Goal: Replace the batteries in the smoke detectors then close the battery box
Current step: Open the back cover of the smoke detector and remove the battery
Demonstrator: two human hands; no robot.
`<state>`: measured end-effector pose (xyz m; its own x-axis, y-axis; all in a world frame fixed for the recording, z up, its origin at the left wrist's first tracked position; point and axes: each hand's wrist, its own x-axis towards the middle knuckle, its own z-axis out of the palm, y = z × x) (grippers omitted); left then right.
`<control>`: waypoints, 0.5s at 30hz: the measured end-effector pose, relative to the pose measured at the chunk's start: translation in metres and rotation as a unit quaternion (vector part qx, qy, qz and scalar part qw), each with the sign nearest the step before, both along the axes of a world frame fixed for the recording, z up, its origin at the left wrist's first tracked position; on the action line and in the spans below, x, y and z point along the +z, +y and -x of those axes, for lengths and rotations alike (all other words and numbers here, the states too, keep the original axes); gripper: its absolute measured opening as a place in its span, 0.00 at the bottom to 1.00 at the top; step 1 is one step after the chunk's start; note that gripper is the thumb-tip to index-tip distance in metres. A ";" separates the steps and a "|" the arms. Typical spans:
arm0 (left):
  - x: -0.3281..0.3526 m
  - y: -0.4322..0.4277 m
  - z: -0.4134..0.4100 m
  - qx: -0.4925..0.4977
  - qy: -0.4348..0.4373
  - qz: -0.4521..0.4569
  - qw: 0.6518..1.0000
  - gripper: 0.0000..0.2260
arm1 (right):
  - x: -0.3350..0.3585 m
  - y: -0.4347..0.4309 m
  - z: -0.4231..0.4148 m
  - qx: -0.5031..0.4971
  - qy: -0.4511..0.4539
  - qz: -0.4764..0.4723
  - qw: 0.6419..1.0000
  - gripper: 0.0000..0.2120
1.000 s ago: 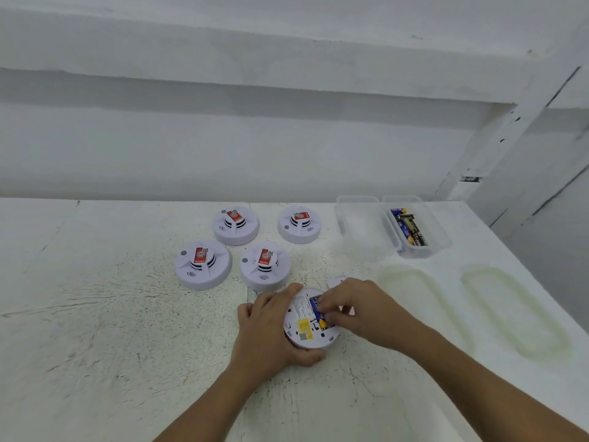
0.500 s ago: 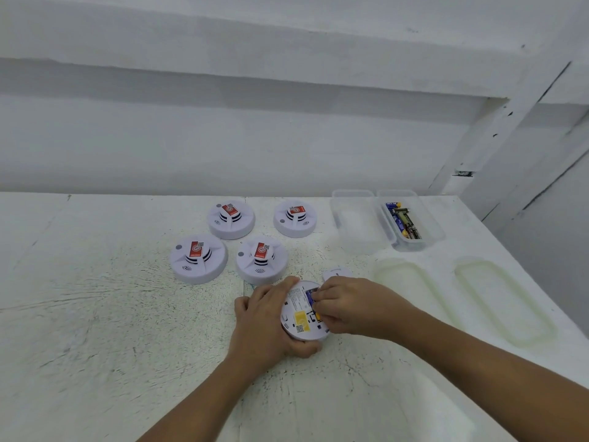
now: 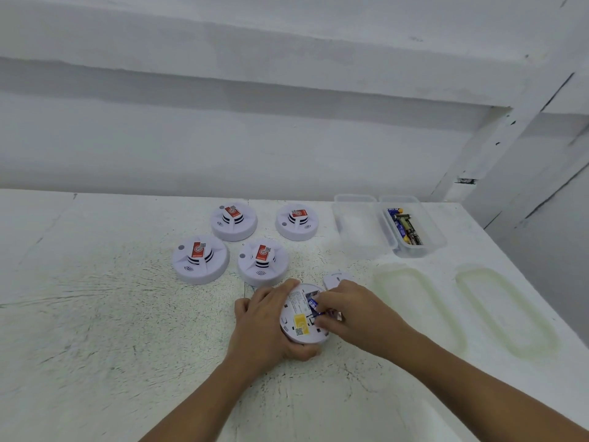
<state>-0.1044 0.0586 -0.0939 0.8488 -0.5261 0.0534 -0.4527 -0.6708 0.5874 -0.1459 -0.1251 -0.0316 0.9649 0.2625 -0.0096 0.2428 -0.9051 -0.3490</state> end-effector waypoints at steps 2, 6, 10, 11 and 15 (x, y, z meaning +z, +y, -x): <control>0.001 0.000 0.000 0.000 0.001 0.000 1.000 0.50 | 0.001 0.003 0.001 -0.040 0.009 -0.006 0.999 0.05; 0.003 0.001 0.001 0.002 0.004 0.000 1.000 0.50 | 0.013 -0.002 -0.005 -0.140 0.066 -0.154 0.976 0.03; 0.004 0.002 0.003 0.005 0.013 0.010 1.000 0.50 | 0.033 -0.025 -0.029 -0.240 0.087 -0.339 0.905 0.05; 0.004 0.002 0.003 0.006 0.012 0.011 1.000 0.50 | 0.038 -0.033 -0.039 -0.256 0.074 -0.370 0.890 0.05; 0.007 0.000 0.002 0.008 0.024 0.000 1.000 0.50 | 0.049 -0.066 -0.083 -0.321 0.020 -0.441 0.838 0.06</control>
